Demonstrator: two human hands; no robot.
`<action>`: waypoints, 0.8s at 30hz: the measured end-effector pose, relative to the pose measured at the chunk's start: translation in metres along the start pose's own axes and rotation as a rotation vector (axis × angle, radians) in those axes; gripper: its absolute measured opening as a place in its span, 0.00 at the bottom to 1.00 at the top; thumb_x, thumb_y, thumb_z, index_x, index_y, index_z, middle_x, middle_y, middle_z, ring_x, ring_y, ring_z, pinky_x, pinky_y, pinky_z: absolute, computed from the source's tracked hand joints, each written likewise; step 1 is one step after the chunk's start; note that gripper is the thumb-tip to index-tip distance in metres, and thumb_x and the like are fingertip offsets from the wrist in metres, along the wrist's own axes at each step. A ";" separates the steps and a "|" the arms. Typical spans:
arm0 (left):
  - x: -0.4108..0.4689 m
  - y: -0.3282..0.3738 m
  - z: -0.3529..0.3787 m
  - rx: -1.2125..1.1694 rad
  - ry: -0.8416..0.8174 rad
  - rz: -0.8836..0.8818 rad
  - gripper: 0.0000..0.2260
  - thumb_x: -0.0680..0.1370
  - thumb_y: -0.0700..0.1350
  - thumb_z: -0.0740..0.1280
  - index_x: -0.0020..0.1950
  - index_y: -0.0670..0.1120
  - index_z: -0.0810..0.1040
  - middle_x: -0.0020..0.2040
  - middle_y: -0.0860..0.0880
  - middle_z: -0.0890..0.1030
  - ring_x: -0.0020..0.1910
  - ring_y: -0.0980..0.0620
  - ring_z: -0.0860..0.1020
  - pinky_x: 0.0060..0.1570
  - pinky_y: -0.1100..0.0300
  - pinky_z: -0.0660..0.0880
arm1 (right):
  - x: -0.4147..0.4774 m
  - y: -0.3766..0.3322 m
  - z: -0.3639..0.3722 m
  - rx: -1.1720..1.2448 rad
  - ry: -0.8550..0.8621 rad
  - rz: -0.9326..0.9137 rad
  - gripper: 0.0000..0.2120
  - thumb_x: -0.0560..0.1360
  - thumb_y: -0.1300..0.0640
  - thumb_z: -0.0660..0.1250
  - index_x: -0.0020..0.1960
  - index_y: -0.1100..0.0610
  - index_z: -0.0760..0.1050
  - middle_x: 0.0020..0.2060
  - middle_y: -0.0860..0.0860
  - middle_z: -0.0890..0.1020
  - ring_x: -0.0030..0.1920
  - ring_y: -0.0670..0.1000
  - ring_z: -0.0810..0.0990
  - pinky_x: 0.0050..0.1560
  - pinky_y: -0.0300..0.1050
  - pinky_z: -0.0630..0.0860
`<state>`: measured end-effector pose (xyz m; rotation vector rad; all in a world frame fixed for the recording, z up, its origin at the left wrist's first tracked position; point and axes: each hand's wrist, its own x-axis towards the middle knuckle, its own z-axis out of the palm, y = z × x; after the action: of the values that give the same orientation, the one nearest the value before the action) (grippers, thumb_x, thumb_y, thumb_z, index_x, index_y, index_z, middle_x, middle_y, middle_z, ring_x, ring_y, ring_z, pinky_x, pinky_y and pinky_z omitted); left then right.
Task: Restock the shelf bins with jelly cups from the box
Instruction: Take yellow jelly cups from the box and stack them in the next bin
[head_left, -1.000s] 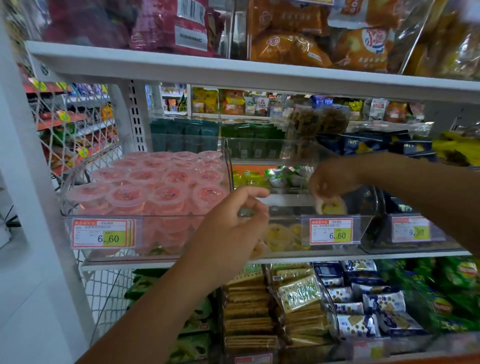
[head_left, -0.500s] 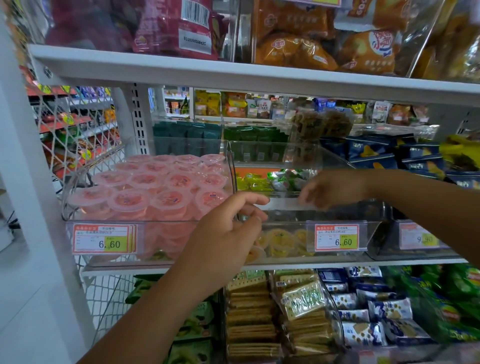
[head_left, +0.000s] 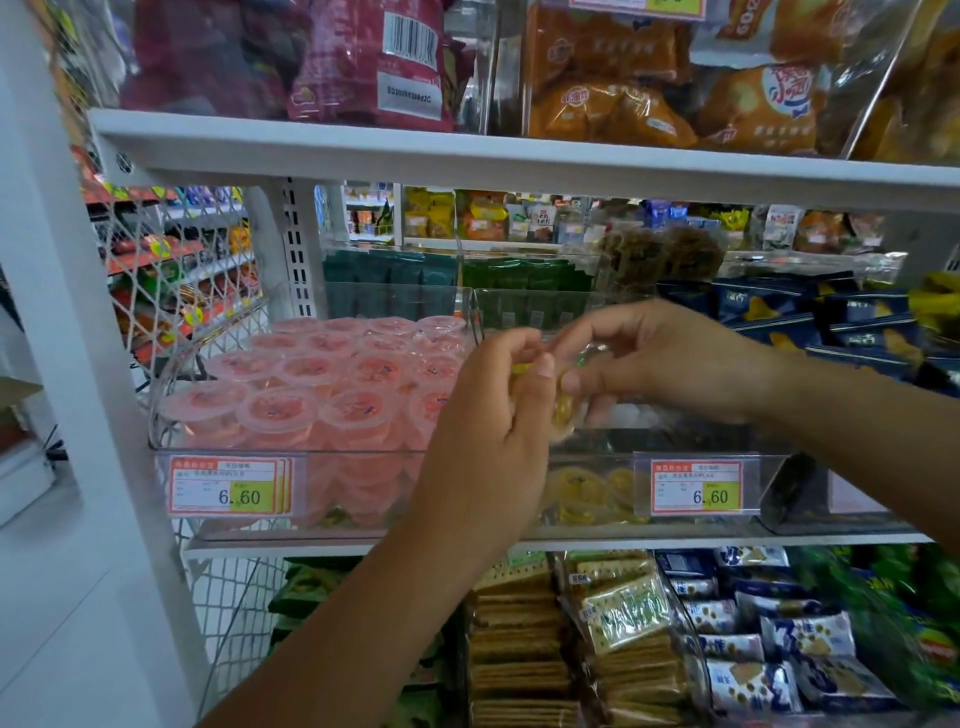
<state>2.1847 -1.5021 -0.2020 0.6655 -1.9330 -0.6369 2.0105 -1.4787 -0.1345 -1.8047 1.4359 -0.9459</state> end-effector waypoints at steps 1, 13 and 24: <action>-0.003 -0.006 -0.005 0.168 0.009 0.077 0.15 0.84 0.52 0.55 0.69 0.53 0.70 0.64 0.58 0.73 0.60 0.66 0.71 0.56 0.76 0.66 | 0.009 0.007 -0.009 -0.048 0.035 0.051 0.12 0.69 0.60 0.71 0.52 0.61 0.80 0.46 0.54 0.85 0.42 0.53 0.84 0.42 0.41 0.82; -0.008 -0.053 -0.027 0.845 -0.009 0.376 0.17 0.77 0.54 0.58 0.61 0.53 0.80 0.65 0.55 0.78 0.67 0.52 0.70 0.60 0.51 0.59 | 0.100 0.069 0.038 -0.494 -0.185 0.506 0.14 0.76 0.68 0.66 0.60 0.60 0.76 0.38 0.54 0.79 0.32 0.45 0.80 0.27 0.33 0.75; -0.110 -0.075 -0.024 0.476 0.076 0.419 0.12 0.79 0.41 0.61 0.57 0.43 0.81 0.50 0.49 0.82 0.49 0.51 0.78 0.50 0.62 0.73 | -0.053 0.021 0.044 0.134 0.339 -0.197 0.08 0.76 0.61 0.66 0.54 0.54 0.78 0.38 0.54 0.82 0.32 0.53 0.79 0.29 0.43 0.76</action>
<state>2.2629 -1.4841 -0.3111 0.5324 -2.0819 0.1131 2.0287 -1.4286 -0.1834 -1.7693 1.3673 -1.4714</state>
